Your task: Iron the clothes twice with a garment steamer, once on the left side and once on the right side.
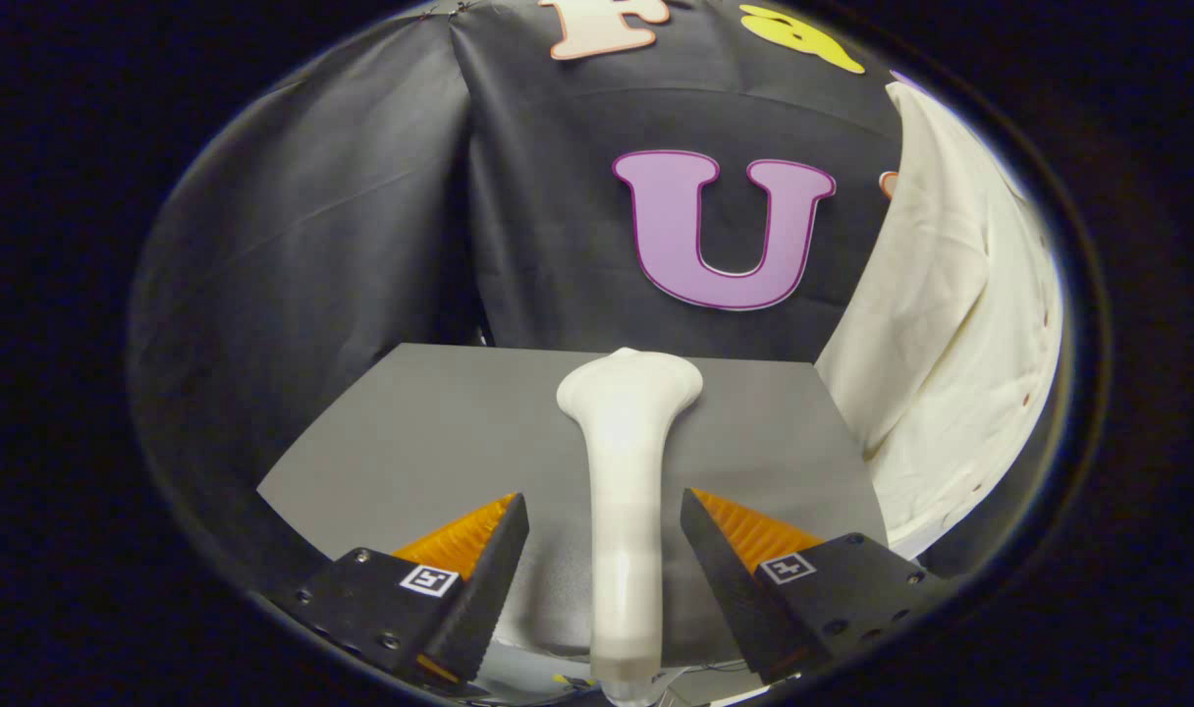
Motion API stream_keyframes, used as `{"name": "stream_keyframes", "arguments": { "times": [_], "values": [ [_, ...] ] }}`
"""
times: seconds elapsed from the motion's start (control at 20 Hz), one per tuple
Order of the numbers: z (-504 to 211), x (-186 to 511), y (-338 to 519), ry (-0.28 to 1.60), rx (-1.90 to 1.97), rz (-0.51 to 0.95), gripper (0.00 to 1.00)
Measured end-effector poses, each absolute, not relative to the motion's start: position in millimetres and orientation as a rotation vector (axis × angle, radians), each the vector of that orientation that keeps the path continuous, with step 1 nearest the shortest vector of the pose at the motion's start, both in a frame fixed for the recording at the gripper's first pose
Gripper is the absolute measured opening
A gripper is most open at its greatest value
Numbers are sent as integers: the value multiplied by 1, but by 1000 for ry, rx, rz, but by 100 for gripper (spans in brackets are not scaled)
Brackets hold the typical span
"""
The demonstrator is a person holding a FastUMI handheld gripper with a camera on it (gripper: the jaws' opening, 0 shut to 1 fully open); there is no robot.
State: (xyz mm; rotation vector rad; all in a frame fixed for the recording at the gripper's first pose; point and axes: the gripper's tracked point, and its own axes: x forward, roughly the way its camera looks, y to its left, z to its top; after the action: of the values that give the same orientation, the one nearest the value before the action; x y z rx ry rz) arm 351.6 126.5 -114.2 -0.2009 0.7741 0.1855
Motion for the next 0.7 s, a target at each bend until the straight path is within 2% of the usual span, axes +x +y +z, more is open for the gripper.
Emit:
{"name": "stream_keyframes", "arguments": {
  "times": [0.1,0.4,0.5,0.55,0.7],
  "values": [
    [-117,359,126,776,-223,175,99],
    [-134,359,119,840,-312,171,98],
    [-124,352,111,834,-303,127,61],
    [-140,361,108,836,-293,129,43],
    [-133,358,118,798,-271,178,41]
  ]
}}
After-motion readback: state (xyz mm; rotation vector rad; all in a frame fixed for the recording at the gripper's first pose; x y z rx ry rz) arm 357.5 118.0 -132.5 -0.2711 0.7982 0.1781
